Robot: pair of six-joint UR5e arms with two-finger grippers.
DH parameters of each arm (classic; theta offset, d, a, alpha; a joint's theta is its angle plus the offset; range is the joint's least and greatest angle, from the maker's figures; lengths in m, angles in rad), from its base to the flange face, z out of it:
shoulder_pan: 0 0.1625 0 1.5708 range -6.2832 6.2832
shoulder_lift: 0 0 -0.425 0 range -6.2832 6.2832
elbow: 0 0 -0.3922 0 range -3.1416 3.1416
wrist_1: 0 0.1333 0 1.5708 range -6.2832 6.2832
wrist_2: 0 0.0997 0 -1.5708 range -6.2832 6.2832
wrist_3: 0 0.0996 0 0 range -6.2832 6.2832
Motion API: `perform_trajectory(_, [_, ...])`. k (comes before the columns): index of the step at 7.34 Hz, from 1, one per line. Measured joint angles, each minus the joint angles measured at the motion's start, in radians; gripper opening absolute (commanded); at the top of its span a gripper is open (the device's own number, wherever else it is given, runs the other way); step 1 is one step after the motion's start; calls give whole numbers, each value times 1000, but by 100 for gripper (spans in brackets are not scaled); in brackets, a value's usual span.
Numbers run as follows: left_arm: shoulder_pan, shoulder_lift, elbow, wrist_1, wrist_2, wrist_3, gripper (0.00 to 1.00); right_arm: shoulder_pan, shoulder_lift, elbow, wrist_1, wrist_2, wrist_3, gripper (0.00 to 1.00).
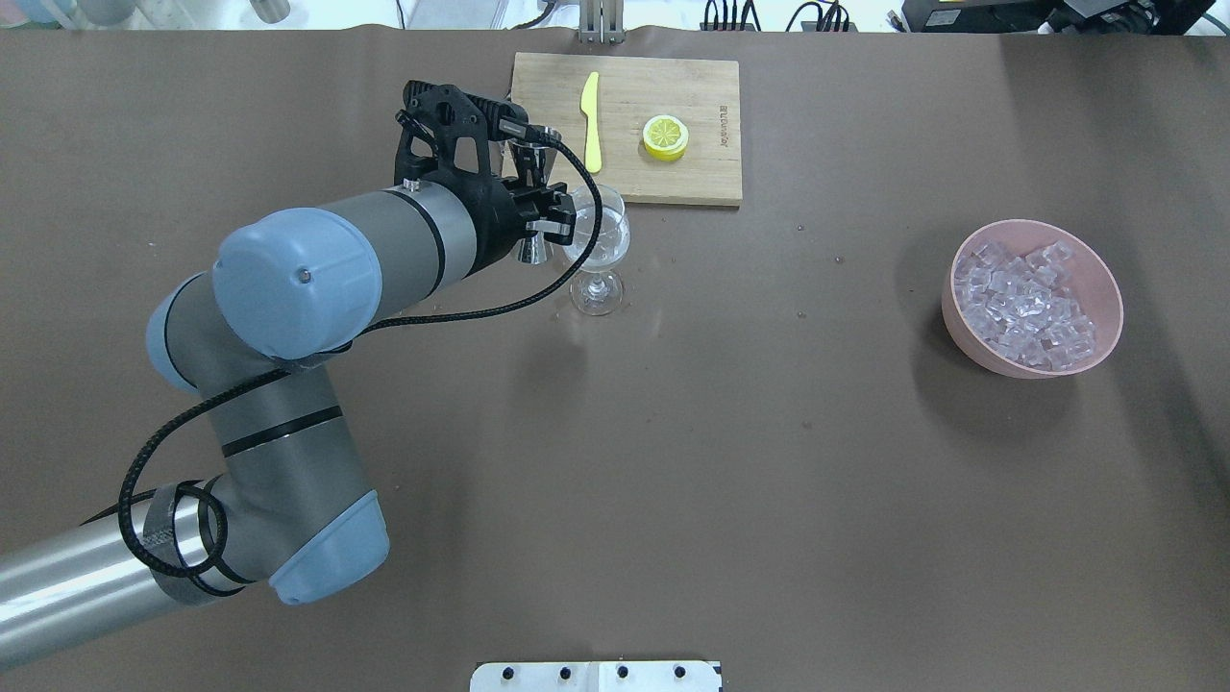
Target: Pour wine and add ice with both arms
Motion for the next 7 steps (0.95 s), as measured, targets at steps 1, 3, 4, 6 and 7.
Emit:
perform_trajectory(1, [-7,-1,-10,26,-45,20,0,-1,2,-1,0,0,0,100])
perform_trajectory(3, [-34,-6,-48,131,-149,51,0,-2,5,-1,-1,0,2,100])
perform_trajectory(4, [-40,-7,-55,157,-166,56,0,-2,7,0,-1,1,3,100])
perform_trajectory(6, [-40,-9,-53,178,-174,59,0,-2,18,0,-1,2,6,100])
perform_trajectory(7, [-39,-12,-46,180,-175,59,0,-2,22,0,-1,3,6,100])
